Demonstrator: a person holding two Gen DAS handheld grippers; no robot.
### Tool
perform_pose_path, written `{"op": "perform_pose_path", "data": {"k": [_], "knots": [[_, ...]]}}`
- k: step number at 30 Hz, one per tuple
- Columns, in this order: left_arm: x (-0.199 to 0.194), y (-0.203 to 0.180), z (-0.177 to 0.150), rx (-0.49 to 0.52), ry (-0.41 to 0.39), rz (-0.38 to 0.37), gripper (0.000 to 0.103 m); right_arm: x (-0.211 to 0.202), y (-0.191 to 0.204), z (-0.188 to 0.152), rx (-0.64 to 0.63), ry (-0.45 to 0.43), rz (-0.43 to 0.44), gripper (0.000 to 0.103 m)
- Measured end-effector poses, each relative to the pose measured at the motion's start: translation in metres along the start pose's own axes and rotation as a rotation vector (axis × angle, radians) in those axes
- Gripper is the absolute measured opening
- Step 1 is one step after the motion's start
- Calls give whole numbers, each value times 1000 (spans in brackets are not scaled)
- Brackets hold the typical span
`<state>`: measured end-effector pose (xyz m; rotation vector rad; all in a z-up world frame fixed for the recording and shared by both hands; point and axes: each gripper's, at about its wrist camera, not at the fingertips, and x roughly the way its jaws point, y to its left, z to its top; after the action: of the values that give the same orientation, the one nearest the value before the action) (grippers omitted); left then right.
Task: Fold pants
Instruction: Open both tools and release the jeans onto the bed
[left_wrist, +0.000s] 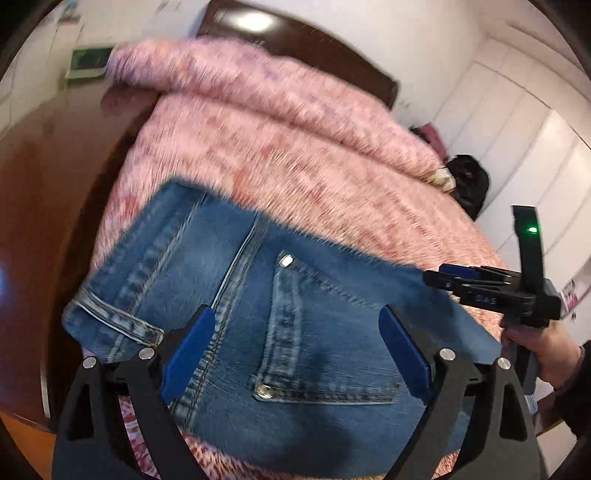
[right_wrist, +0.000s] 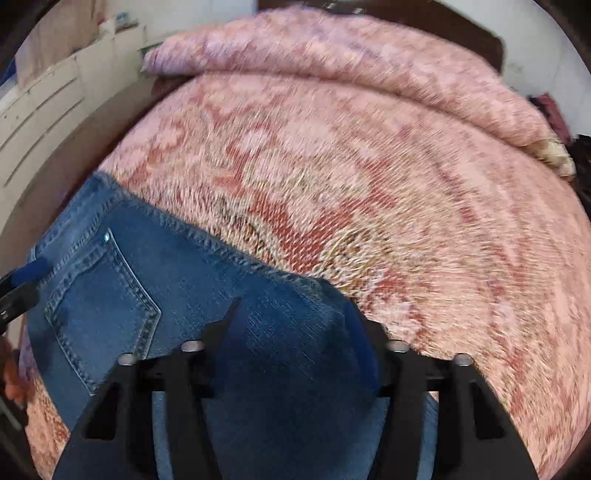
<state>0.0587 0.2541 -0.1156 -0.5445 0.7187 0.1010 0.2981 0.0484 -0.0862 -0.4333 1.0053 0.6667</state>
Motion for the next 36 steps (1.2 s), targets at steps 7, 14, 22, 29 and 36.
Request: {"op": "perform_pose_path", "data": {"k": [7, 14, 22, 29, 36], "knots": [[17, 4, 9, -6, 5, 42, 94, 17, -9, 14, -56, 25, -29, 0], [36, 13, 18, 10, -12, 109, 95, 29, -24, 9, 60, 15, -2, 10], [38, 10, 15, 31, -29, 121, 97, -53, -50, -60, 379, -158, 195, 17], [27, -3, 19, 69, -11, 183, 99, -34, -78, -93, 574, -59, 227, 18], [-28, -39, -11, 60, -57, 124, 101, -130, -110, -177, 739, -211, 287, 71]]}}
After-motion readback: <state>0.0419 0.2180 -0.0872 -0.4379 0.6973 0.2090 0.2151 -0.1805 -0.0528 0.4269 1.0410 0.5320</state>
